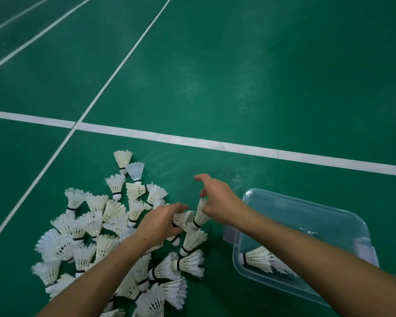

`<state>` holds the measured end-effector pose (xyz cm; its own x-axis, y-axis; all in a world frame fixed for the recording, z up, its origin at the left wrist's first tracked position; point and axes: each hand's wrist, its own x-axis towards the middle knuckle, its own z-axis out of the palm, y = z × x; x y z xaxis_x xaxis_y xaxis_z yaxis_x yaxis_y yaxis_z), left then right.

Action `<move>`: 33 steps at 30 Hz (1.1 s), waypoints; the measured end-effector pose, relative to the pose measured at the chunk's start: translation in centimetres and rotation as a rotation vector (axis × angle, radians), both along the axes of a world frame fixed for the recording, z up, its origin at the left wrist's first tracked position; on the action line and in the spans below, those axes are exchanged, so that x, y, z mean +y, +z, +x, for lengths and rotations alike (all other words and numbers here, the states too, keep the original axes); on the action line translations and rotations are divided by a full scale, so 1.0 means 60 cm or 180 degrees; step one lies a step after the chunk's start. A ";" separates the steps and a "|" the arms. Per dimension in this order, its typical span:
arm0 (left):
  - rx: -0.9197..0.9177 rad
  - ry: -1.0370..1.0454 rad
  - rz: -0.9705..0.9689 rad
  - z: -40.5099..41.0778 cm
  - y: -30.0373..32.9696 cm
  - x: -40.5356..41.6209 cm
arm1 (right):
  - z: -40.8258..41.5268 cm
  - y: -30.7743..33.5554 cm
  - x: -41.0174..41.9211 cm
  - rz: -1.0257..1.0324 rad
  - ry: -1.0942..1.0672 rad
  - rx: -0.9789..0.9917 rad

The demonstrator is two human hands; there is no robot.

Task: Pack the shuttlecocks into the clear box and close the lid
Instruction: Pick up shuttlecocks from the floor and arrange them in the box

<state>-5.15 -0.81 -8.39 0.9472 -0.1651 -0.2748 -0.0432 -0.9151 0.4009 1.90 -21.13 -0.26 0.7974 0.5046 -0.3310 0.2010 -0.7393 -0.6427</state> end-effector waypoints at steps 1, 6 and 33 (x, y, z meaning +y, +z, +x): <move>0.0007 0.0084 -0.0079 -0.001 -0.001 -0.001 | -0.001 0.014 -0.010 0.0112 -0.0063 -0.0021; -0.0217 0.0480 -0.0580 -0.011 0.043 -0.017 | -0.023 0.103 -0.101 0.0995 -0.0640 -0.0035; -0.0607 0.0293 -0.1687 -0.041 0.235 -0.165 | -0.096 -0.108 -0.281 0.0792 -0.2504 0.0192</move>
<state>-7.62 -10.74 5.73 0.9889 -0.1483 0.0002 -0.0893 -0.5944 0.7992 -3.89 -38.01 -6.76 0.9327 -0.1295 -0.3367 -0.3558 -0.4842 -0.7993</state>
